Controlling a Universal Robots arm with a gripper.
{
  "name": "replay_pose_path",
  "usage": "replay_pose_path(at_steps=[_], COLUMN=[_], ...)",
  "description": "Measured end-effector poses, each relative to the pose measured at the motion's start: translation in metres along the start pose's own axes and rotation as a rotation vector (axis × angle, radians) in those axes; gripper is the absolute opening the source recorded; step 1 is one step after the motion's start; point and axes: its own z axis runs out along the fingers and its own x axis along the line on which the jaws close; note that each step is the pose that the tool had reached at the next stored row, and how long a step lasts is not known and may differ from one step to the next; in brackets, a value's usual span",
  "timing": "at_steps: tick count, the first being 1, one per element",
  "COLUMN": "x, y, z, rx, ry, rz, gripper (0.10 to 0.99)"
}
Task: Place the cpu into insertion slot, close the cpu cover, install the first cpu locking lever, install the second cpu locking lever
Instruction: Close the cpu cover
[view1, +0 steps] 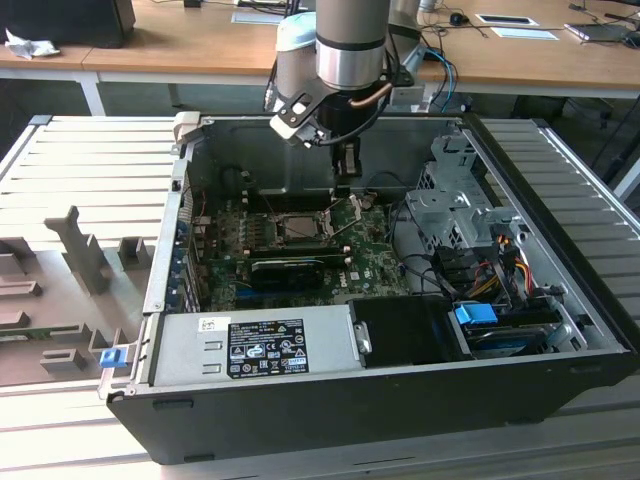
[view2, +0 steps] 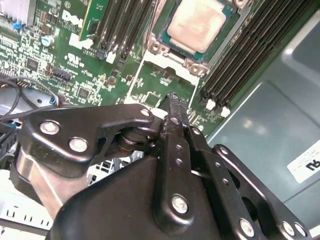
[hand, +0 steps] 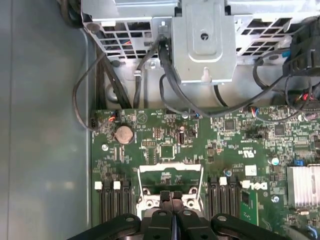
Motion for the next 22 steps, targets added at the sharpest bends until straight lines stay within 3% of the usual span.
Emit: replay_pose_path(at_steps=[5, 11, 15, 17, 22], x=[0.0002, 0.0012, 0.0017, 0.0015, 0.0008], y=[0.0115, 0.0391, 0.0477, 0.0475, 0.0464], z=[0.0050, 0.0123, 0.0201, 0.0249, 0.0265], rx=[0.001, 0.006, 0.008, 0.015, 0.030], ry=[0.0000, 0.0001, -0.0002, -0.0002, -0.0001], rz=[0.000, 0.000, 0.000, -0.002, -0.012], gripper=[0.106, 0.106, 0.106, 0.106, 0.106])
